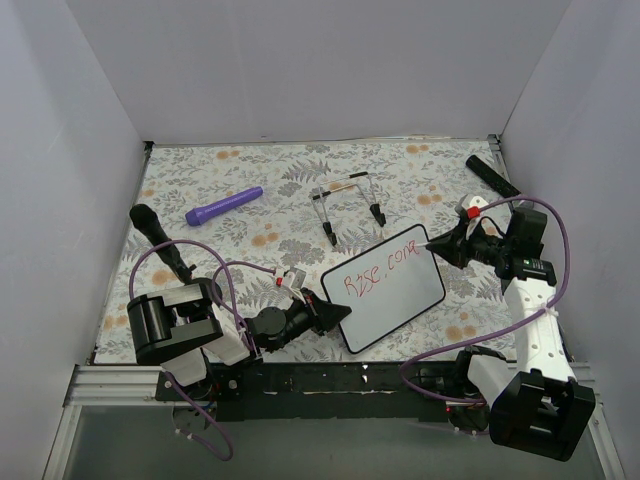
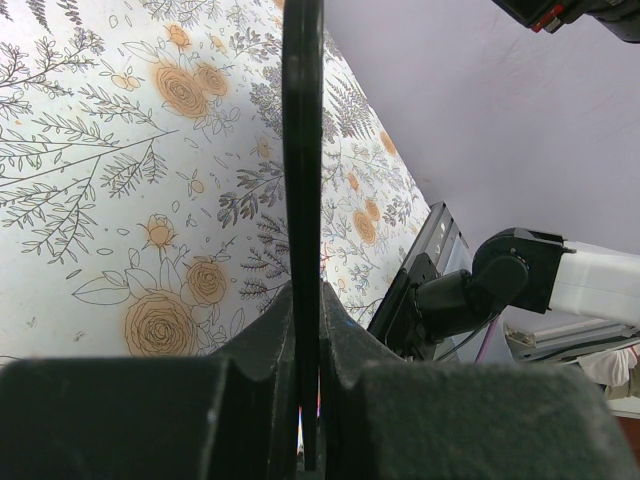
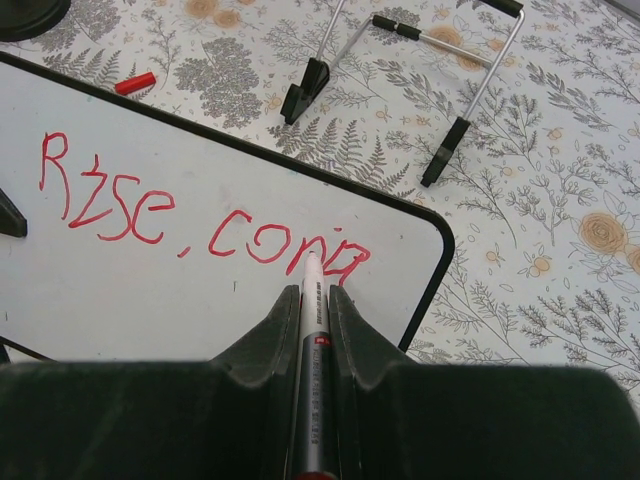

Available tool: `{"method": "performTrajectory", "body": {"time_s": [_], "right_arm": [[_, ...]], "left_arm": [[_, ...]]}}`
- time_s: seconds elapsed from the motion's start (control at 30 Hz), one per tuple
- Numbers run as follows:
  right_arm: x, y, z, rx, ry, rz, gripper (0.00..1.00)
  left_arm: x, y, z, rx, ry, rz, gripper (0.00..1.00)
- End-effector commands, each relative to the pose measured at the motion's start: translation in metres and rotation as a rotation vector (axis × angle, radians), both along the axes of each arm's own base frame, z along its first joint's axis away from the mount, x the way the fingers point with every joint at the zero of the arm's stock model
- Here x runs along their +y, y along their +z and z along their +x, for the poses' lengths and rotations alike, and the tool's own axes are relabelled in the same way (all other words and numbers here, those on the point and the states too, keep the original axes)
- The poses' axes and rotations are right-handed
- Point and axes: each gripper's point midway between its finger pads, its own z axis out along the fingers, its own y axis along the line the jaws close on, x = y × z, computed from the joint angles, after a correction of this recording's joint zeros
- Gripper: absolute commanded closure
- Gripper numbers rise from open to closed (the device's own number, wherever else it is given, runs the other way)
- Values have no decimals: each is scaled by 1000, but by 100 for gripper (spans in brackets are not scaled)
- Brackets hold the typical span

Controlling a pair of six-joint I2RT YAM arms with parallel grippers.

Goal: Write a sentence on the whiteboard
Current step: Write on the whiteboard with the whiteboard.

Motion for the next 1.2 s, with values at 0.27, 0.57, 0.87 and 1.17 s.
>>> {"method": "performTrajectory", "body": {"time_s": [0.27, 0.57, 0.87, 1.17], "right_arm": [[2, 6, -5, -33, 25, 12, 99], [1, 6, -5, -37, 24, 12, 99], [1, 8, -6, -44, 25, 11, 99], [1, 7, -7, -44, 29, 14, 99]], "left_arm": [[2, 40, -5, -105, -19, -134, 100], [2, 40, -5, -106, -17, -135, 100], [2, 40, -5, -104, -19, -136, 100], [2, 41, -5, -103, -19, -137, 100]]}}
